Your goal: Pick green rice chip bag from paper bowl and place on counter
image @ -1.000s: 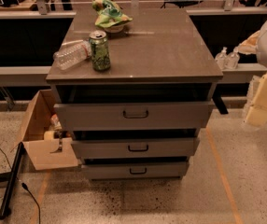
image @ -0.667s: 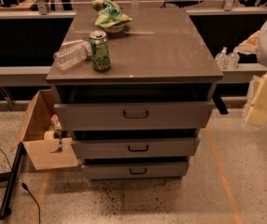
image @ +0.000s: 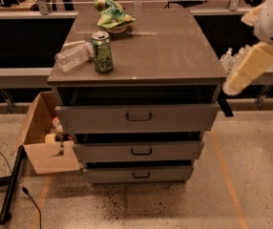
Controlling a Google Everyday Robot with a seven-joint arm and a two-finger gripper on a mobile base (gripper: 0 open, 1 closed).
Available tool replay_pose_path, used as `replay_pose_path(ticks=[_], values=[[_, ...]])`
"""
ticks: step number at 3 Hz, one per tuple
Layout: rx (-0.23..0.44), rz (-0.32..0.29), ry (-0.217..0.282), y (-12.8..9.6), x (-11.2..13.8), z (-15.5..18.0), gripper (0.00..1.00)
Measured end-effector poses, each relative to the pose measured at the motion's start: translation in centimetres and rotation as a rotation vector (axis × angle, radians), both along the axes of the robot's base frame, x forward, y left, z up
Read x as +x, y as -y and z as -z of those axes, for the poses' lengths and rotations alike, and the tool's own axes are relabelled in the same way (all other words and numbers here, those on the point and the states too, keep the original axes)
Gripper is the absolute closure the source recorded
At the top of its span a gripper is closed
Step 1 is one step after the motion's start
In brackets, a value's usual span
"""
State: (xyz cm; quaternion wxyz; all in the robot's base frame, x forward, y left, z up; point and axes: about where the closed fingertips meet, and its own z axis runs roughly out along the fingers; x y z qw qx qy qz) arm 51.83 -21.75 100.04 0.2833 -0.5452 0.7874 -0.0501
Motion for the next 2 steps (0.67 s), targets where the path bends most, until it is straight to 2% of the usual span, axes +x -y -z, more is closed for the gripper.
replay_pose_path(ticks=[1, 2], values=[[0.169, 0.035, 0.129, -0.6, 8.6, -1.8, 0.00], [0.383, 0.035, 0.167, -3.7, 17.0, -1.4, 0.00]])
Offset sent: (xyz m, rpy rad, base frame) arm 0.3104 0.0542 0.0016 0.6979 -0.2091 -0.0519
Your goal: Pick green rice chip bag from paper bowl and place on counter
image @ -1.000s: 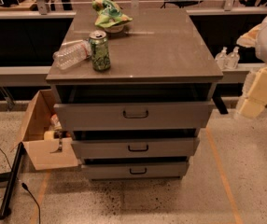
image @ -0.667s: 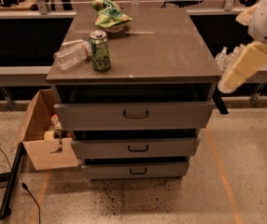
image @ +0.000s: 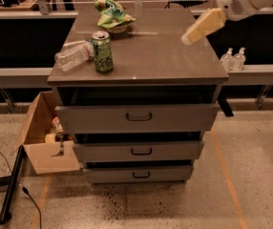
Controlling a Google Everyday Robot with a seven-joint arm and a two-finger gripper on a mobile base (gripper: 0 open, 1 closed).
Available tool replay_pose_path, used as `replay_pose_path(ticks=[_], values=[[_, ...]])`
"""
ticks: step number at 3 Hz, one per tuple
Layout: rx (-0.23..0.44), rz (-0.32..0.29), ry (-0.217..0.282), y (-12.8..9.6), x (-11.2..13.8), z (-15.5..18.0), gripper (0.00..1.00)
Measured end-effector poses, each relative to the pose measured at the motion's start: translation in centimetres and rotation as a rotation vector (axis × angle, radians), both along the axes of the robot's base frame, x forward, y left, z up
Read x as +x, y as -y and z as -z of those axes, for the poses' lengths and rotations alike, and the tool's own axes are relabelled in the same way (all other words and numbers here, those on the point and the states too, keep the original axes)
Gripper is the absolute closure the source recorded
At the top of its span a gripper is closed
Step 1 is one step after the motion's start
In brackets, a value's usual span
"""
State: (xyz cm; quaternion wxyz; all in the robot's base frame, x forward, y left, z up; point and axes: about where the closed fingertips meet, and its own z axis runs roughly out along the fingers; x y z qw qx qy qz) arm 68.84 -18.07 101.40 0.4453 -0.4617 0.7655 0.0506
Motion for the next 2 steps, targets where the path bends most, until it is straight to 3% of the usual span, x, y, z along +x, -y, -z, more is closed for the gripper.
replay_pose_path(ticks=[1, 2], values=[[0.183, -0.006, -0.049, -4.0, 7.2, 2.8, 0.00], [0.213, -0.001, -0.060, -3.8, 9.6, 4.9, 0.00]])
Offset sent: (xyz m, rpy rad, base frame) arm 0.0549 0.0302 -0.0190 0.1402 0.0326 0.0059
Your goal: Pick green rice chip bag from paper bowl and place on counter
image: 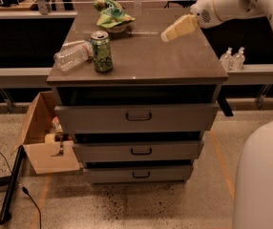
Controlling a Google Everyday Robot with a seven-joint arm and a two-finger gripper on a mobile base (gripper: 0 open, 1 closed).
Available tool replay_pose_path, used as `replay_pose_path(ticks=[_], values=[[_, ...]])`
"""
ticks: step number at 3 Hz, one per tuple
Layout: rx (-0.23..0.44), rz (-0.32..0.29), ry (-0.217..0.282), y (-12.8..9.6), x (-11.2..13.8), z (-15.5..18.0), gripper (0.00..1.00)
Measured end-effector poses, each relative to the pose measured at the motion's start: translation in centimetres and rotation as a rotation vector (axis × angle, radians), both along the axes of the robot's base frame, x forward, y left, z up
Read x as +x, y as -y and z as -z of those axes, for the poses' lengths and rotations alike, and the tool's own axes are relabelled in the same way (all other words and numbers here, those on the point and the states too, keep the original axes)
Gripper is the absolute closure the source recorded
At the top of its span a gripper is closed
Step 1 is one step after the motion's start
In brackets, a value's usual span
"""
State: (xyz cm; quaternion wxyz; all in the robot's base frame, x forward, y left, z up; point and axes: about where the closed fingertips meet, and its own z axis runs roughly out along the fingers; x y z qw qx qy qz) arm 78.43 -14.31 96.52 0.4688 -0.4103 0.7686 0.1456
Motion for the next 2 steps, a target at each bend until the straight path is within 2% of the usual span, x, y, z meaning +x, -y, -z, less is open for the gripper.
replay_pose_path(ticks=[1, 2], values=[[-0.003, 0.000, 0.000, 0.1, 0.0, 0.1, 0.00], [0.048, 0.024, 0.038, -0.7, 1.9, 0.3, 0.00]])
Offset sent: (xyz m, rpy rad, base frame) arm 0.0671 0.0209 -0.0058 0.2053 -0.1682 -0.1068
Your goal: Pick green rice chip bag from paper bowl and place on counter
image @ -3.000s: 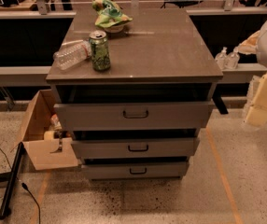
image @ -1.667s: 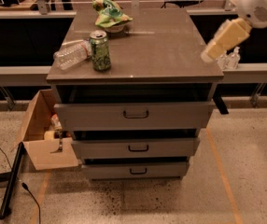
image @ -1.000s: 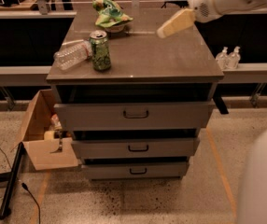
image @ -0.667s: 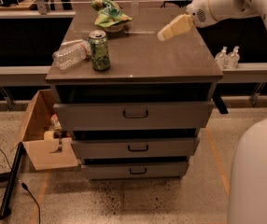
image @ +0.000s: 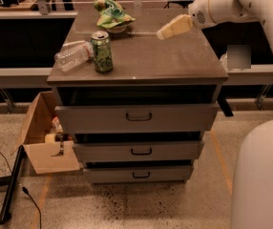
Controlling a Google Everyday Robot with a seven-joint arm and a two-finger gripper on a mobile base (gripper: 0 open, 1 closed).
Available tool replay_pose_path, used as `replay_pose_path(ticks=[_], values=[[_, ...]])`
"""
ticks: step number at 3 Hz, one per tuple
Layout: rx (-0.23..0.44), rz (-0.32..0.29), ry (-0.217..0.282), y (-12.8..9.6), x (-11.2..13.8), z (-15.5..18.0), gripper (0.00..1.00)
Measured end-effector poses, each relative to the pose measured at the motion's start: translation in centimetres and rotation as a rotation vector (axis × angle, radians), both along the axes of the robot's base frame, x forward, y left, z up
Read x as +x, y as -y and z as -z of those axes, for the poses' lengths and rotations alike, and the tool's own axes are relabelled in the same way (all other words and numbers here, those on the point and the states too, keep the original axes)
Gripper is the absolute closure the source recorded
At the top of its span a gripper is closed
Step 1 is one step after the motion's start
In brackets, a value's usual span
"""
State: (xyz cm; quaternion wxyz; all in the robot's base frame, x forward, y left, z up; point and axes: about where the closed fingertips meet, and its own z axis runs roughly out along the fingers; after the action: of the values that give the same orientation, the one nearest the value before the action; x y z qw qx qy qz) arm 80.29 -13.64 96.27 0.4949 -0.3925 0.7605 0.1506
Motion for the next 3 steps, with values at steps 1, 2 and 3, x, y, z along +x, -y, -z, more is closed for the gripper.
replay_pose_path(ticks=[1, 2, 3], values=[[0.046, 0.010, 0.057, -2.9, 4.9, 2.1, 0.00], [0.103, -0.027, 0.102, -7.7, 9.2, 3.4, 0.00], [0.140, -0.031, 0.156, -11.7, 11.7, 2.0, 0.00]])
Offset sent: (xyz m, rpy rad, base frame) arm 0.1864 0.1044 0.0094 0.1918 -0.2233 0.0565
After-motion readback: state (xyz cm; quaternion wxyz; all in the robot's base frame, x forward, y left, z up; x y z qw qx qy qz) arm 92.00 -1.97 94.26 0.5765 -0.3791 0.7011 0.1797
